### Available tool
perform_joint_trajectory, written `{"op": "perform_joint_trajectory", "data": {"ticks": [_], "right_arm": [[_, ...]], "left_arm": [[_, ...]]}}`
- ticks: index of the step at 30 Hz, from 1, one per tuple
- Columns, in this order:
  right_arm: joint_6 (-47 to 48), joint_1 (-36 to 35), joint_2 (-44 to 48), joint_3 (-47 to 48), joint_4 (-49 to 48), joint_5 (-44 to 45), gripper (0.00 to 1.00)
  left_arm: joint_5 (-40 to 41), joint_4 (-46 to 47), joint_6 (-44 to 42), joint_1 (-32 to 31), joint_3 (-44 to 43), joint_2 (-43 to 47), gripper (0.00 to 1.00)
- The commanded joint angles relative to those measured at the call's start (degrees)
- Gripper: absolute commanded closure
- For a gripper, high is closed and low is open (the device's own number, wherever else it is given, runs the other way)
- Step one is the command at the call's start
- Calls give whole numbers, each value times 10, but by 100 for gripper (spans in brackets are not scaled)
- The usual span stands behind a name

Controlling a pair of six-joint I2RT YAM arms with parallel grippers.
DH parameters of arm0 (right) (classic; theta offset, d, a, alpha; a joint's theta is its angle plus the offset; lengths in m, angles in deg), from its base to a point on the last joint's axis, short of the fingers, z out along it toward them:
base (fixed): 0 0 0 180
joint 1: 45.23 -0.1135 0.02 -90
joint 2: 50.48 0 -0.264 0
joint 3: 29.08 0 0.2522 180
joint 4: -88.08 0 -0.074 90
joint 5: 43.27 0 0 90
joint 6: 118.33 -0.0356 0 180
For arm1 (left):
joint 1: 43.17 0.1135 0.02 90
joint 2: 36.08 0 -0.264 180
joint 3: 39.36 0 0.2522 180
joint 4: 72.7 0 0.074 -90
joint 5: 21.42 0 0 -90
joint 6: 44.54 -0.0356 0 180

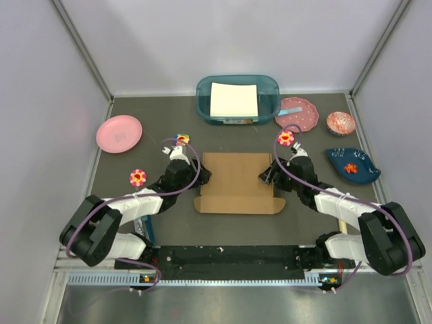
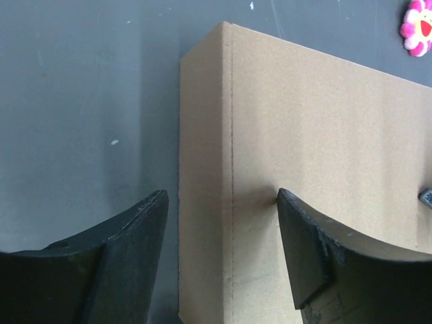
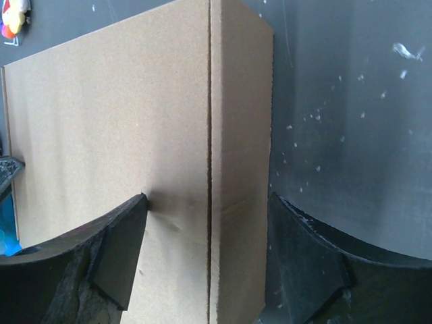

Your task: Fold the paper box

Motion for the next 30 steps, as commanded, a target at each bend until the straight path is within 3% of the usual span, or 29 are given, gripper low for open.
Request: {"op": "perform_joint_trajectory", "data": {"ticks": [1,5,9,13,17,20,25,30], "right_arm": [[12,-1,46,2,123,28,25],[23,-2,107,22,167,38,19],[45,-1,129,19,175,-23,16],[47,-2,127,-12,160,-69,19],[44,-2,129,-48,140,-87,27],[43,-2,139,-57,142,-82,26],[40,-2,213,-31,196,-37,17],[50,-1,277,11,265,22,16]], "left_arm": [[34,-86,-10,1,8,58,27],[43,-121,-4,1,-1,121,23],[-10,-124,-7,1,8,141,21],[-78,-91,-1,1,43,124,27],[-120,-41,2,0,92,108,46],[-113,-43,5,0,99,108,48],[-63,-60,13,1,90,209,34],[24,-140,1,2,43,289,30]]}}
